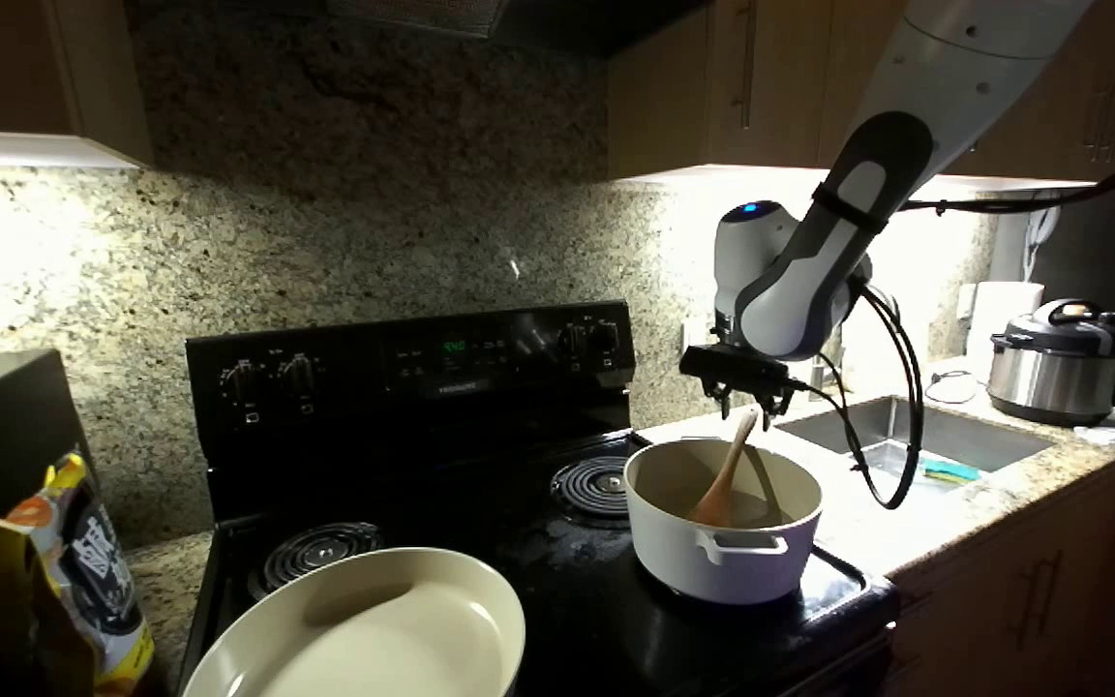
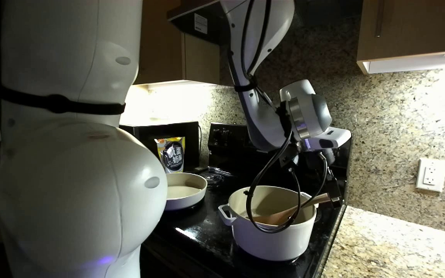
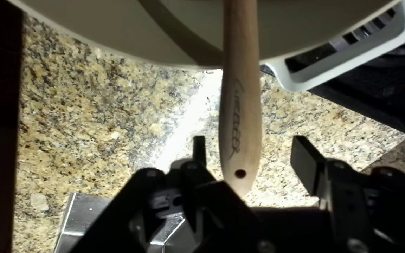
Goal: Use the wooden spoon to stir the liquid in the white pot.
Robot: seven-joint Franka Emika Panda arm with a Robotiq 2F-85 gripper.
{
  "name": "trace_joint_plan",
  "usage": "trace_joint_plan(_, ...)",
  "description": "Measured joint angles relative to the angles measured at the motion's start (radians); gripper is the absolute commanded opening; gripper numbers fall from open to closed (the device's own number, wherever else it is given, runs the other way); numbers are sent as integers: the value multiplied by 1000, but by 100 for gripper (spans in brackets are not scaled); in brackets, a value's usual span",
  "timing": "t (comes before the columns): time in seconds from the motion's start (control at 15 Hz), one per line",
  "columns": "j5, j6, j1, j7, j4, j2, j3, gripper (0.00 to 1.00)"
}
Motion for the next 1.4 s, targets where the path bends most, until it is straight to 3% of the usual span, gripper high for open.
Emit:
trace_joint_plan(0.33, 7, 62, 3, -30, -51, -55, -4, 100)
trace_joint_plan(0.8, 352, 90, 18, -505, -307, -209, 56, 100)
trace_joint_plan(1.0, 378, 58, 19, -693, -386, -334, -7, 100)
trace_joint_plan(1.2, 385, -1, -64, -895, -407, -485, -34, 100)
trace_joint_plan(1.4, 378, -134, -86, -1099, -399, -627, -104, 100)
